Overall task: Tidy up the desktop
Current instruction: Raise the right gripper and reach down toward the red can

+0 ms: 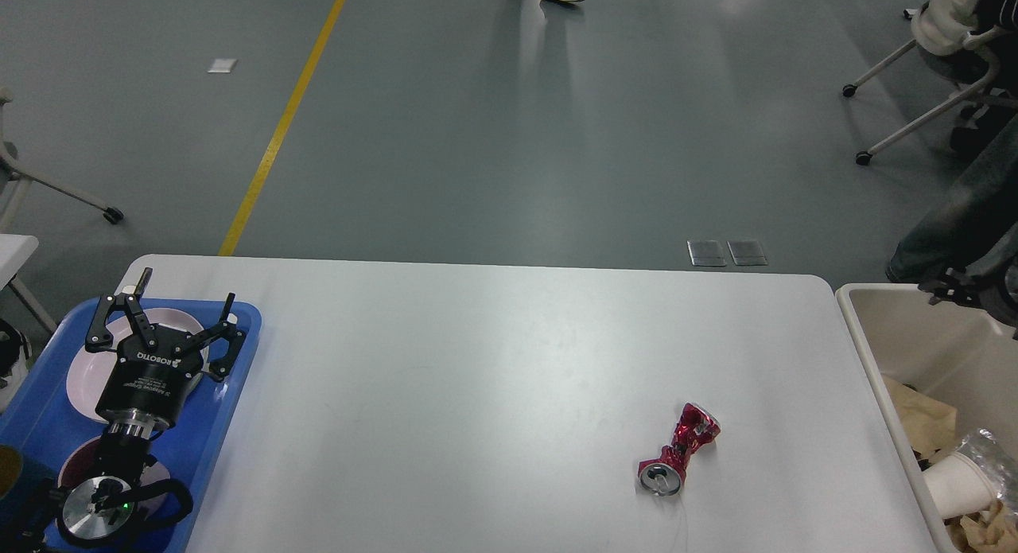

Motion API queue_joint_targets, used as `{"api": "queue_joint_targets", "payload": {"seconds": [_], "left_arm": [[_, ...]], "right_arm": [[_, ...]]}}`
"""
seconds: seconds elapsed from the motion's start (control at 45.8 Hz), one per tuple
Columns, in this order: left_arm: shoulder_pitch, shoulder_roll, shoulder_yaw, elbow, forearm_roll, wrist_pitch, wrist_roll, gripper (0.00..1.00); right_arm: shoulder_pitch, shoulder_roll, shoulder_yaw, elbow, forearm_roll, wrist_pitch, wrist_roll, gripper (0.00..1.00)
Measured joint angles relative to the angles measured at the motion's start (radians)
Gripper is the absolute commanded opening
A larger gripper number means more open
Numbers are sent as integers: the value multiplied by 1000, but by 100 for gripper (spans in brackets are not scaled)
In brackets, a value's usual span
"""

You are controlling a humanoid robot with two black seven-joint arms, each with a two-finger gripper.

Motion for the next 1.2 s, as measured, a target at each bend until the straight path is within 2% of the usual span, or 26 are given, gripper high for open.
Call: {"api": "queue_joint_targets", "payload": {"seconds": [0.087, 0.284, 0.503, 0.612, 0.787, 0.961, 1.071, 1.202], "left_arm": [[0, 0, 0, 0, 0, -1, 0, 97], [0, 0, 0, 0, 0, -1, 0, 97], [0, 0, 0, 0, 0, 2, 0, 97], [0, 0, 0, 0, 0, 3, 0, 97], [0, 0, 0, 0, 0, 3, 0, 97], [0, 0, 0, 0, 0, 3, 0, 97], [0, 0, 0, 0, 0, 3, 0, 97], [0, 0, 0, 0, 0, 3, 0, 97]], "right_arm": [[188, 47, -67, 158, 0, 83, -7, 100], [483, 162, -115, 418, 36, 238, -9, 100], [721, 199, -138, 725, 207, 209, -10, 99], [792, 231, -159, 830, 283, 140, -9, 99], [822, 273, -192, 889, 355, 13, -8, 100], [810, 268, -183, 887, 366, 2, -8, 100], [748, 272, -148, 868, 421, -9, -9, 100], [586, 295, -70, 805, 469, -71, -9, 100]]}}
